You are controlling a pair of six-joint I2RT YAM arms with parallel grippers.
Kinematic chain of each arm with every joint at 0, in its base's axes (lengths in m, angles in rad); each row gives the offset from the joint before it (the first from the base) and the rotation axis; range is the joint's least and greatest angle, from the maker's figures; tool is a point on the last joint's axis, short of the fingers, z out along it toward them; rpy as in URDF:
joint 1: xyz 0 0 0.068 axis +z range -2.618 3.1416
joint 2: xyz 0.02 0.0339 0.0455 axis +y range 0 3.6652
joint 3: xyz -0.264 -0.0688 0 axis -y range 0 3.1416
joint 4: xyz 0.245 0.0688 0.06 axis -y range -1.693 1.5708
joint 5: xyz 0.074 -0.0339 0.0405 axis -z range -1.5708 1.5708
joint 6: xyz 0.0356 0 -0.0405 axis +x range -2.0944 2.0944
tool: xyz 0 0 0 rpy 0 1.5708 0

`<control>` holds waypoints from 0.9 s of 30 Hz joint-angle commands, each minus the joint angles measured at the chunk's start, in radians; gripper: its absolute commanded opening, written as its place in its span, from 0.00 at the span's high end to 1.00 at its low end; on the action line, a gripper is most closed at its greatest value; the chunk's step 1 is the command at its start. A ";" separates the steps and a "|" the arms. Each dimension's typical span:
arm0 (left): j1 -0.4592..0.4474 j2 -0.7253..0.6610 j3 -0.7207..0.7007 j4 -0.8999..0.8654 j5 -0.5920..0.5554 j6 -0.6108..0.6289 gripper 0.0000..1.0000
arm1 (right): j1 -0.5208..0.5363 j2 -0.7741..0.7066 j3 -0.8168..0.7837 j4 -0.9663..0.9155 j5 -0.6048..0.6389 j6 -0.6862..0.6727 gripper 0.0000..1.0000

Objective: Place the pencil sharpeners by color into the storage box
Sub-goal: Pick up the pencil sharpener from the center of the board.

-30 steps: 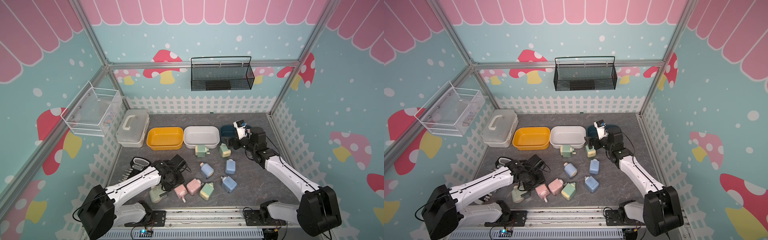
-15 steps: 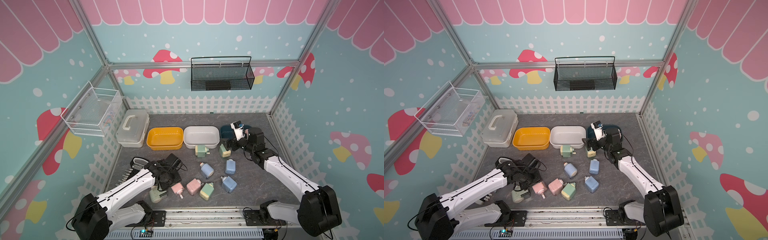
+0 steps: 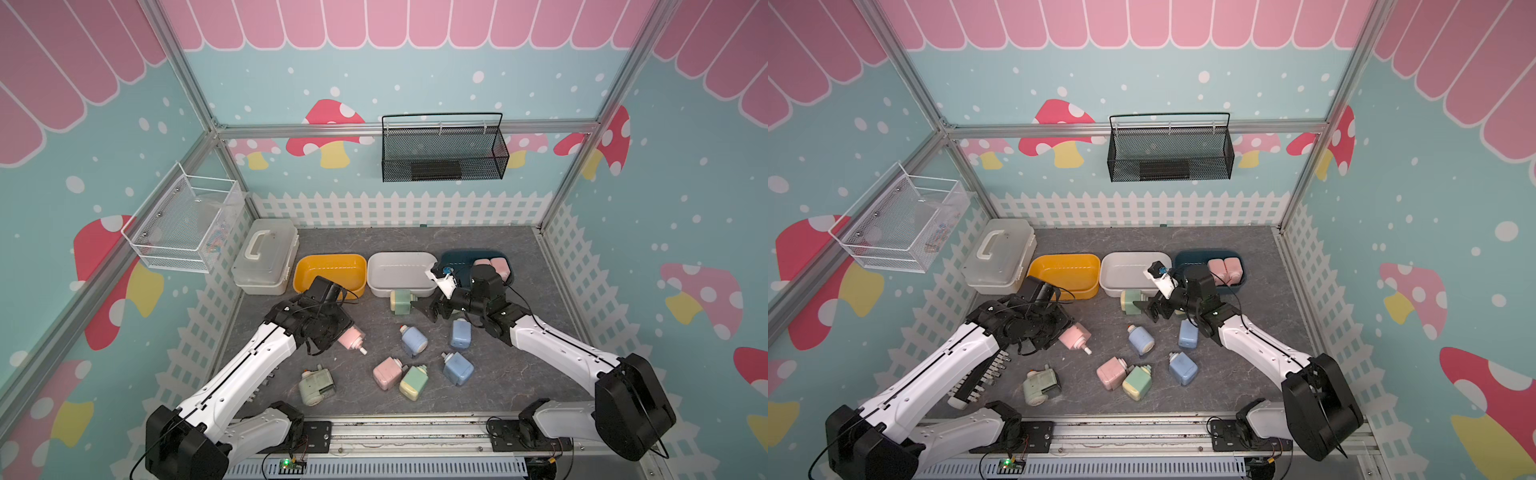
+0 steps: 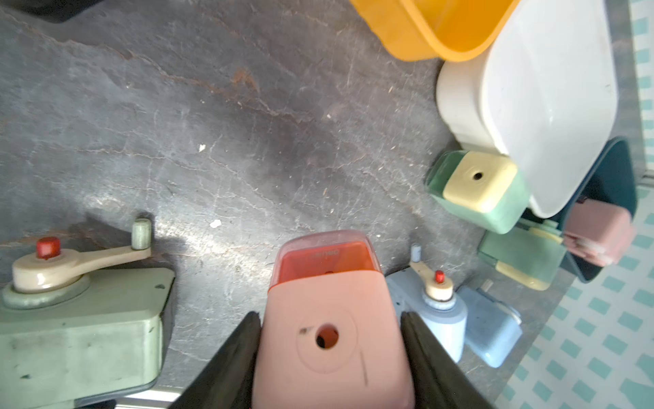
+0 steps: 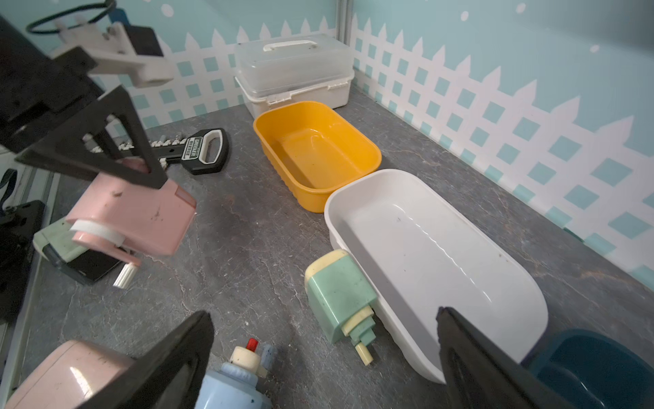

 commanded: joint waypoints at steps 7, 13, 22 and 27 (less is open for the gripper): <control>-0.072 -0.003 0.057 0.150 -0.219 -0.309 1.00 | 0.031 -0.011 -0.085 0.138 -0.111 -0.271 0.01; -0.131 0.106 0.152 0.201 -0.226 -0.370 1.00 | 0.035 -0.043 -0.082 0.133 -0.093 -0.301 0.01; -0.137 0.263 0.282 0.228 -0.063 -0.396 1.00 | 0.074 -0.010 -0.041 0.123 -0.083 -0.437 0.08; -0.149 0.317 0.303 0.227 -0.022 -0.436 1.00 | 0.121 0.043 -0.022 0.174 0.024 -0.523 0.12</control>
